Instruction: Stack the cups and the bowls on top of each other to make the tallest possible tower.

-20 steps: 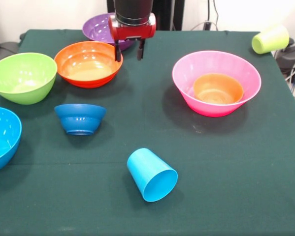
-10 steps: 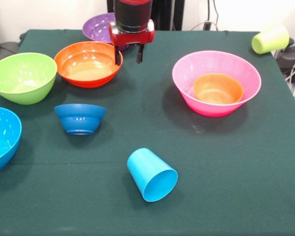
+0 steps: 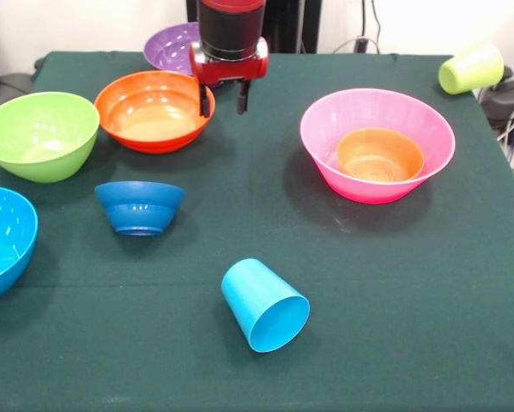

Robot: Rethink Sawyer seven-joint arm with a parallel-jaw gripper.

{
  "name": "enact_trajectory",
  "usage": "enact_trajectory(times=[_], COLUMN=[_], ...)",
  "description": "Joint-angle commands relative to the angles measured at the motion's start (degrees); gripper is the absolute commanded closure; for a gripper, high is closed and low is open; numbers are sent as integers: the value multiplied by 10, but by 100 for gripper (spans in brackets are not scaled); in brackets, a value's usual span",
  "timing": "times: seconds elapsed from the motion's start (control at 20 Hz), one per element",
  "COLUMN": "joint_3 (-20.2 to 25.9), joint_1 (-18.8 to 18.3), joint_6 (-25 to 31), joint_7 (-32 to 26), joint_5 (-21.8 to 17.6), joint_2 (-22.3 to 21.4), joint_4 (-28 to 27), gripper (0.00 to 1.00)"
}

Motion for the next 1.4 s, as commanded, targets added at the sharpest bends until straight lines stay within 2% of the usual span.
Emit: enact_trajectory(times=[0.05,0.6,1.4], joint_3=[5,6,-14], joint_1=[16,1,9], joint_6=[-10,4,-15], joint_7=[-16,-42,-26], joint_5=[-38,-39,-57], joint_2=[21,5,19], joint_4=[-49,-47,-47], gripper=[0,0,0])
